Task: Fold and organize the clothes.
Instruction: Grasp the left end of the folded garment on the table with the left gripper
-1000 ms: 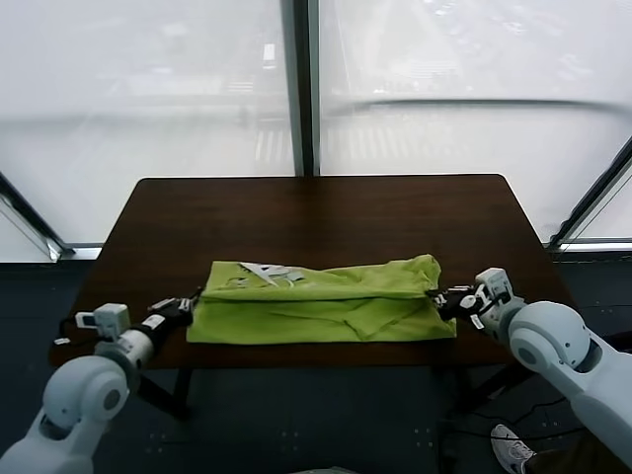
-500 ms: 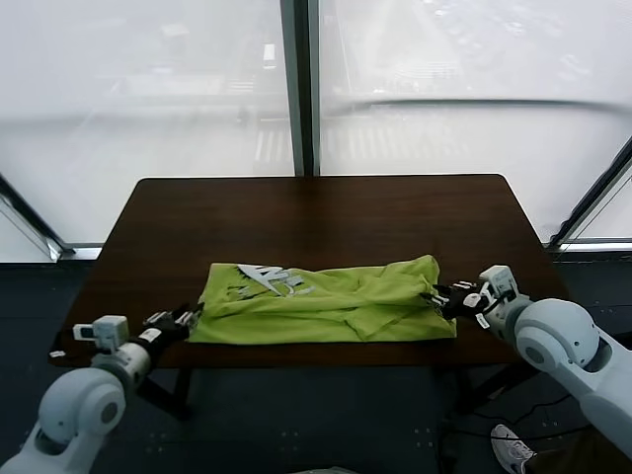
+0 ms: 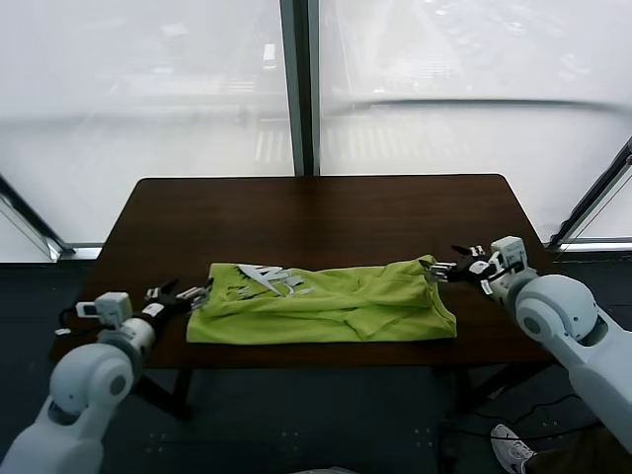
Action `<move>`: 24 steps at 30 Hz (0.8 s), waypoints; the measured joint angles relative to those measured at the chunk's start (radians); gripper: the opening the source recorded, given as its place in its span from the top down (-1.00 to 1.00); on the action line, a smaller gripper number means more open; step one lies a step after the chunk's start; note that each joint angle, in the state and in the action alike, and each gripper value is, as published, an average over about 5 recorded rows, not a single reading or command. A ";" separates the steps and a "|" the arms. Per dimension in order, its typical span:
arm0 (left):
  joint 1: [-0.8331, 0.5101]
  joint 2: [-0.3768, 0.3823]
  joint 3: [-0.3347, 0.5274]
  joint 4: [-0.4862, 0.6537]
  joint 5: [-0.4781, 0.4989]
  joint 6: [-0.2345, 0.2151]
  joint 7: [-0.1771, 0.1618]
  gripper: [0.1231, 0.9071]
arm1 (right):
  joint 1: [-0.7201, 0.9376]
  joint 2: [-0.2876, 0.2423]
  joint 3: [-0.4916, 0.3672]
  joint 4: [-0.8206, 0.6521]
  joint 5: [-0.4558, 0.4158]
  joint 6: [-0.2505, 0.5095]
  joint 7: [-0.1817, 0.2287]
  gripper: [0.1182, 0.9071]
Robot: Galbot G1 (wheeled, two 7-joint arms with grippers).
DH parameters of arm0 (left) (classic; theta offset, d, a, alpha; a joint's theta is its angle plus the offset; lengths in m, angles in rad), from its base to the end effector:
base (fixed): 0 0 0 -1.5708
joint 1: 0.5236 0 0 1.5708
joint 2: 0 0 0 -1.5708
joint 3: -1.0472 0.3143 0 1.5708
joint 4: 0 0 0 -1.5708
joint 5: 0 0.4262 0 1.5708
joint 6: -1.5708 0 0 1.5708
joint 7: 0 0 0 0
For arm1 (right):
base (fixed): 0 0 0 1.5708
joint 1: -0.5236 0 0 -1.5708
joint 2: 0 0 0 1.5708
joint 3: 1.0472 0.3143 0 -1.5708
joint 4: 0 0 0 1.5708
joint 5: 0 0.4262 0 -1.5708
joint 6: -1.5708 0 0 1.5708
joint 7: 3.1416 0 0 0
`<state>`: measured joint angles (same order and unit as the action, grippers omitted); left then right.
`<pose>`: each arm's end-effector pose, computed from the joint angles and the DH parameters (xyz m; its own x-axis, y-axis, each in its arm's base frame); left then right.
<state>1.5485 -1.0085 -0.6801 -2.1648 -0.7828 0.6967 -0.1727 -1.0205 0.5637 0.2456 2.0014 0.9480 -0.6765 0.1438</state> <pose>0.2893 0.0870 -0.1981 -0.7985 0.1201 0.5899 0.0663 0.9915 -0.1120 0.3766 -0.0585 -0.1527 -0.7670 -0.2530 0.5897 -0.3799 0.9196 -0.0996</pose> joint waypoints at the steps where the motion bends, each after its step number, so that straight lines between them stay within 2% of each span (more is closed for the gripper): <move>1: -0.009 0.000 0.001 0.003 -0.004 -0.003 -0.004 -0.56 | 0.008 0.015 0.000 -0.011 -0.007 0.003 0.000 -1.00; 4: -0.048 -0.002 0.015 0.021 -0.008 -0.019 -0.016 -0.89 | 0.024 0.057 -0.001 -0.042 -0.031 0.011 0.001 -1.00; 7: -0.101 -0.007 0.039 0.050 0.001 -0.039 -0.017 -0.99 | 0.031 0.100 0.000 -0.076 -0.050 0.019 0.002 -1.00; 17: -0.259 -0.040 0.119 0.192 0.028 -0.079 -0.003 -1.00 | 0.038 0.212 0.004 -0.185 -0.077 0.025 0.008 -1.00; 21: -0.297 -0.054 0.139 0.242 0.044 -0.085 0.008 -1.00 | 0.044 0.240 0.003 -0.211 -0.082 0.026 0.006 -0.97; 24: -0.311 -0.063 0.151 0.271 0.055 -0.087 0.014 -1.00 | 0.049 0.252 -0.001 -0.225 -0.084 0.026 0.004 -0.88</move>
<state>1.2372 -1.0713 -0.5289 -1.8935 -0.7279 0.6096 -0.1582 -0.9712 0.8159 0.2451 1.7760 0.8636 -0.6501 0.1480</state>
